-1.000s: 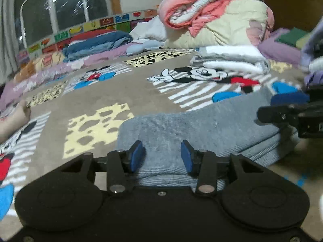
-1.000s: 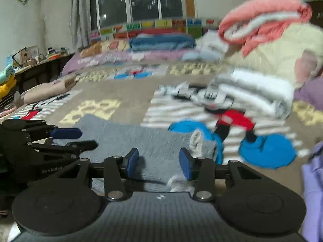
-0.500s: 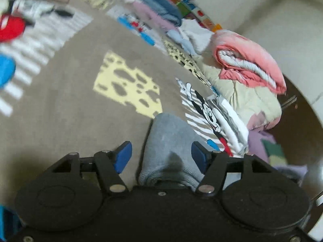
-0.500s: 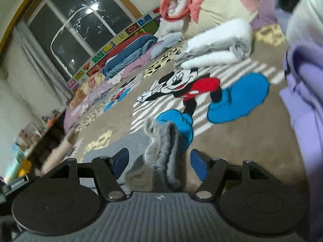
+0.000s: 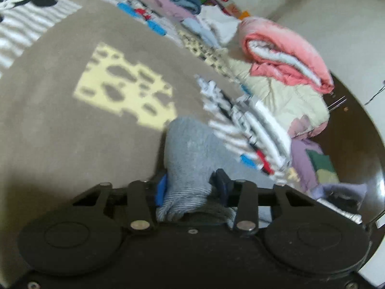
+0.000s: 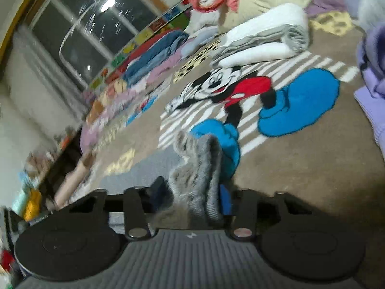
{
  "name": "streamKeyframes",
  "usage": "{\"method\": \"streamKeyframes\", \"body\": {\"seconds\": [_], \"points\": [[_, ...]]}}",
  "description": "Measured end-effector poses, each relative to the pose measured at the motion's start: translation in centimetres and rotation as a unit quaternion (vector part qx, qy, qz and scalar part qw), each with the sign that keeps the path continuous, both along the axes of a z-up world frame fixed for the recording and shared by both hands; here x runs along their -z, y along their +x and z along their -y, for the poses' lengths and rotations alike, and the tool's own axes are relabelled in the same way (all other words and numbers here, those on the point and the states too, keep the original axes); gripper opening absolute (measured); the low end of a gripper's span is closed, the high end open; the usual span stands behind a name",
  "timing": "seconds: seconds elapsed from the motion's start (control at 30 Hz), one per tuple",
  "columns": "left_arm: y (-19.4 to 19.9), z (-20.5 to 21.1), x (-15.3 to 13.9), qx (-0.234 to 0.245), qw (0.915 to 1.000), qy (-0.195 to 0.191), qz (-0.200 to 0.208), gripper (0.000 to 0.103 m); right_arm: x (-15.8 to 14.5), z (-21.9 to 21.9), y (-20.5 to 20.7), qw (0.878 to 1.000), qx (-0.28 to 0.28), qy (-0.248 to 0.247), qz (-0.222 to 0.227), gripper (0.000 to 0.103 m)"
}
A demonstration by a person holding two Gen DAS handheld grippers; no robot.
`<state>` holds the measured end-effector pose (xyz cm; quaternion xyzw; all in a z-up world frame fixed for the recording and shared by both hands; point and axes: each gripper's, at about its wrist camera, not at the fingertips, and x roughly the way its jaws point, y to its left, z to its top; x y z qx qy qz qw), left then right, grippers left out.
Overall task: Fold clothes
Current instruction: 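Carry the folded sweatpants with both grippers onto the white towel stack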
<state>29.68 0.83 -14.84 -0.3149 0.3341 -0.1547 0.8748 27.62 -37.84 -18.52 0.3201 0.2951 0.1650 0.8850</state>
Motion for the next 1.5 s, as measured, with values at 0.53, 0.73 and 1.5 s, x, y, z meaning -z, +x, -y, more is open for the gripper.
{"method": "streamKeyframes", "body": {"seconds": [0.53,0.73,1.5], "points": [[14.9,5.1,-7.4,0.083,0.9921,0.006,0.094,0.034,-4.6,3.3,7.2,0.983,0.113,0.070,0.125,0.034],[21.5,9.6,-8.0,0.120,0.9851,-0.004,0.122,0.034,-6.5,6.7,12.6,0.968,0.170,0.074,0.169,0.034],[31.5,19.7,-5.0,0.128,0.9700,0.120,0.169,0.040,-1.4,16.2,19.3,0.924,0.375,0.033,0.071,0.039]]}}
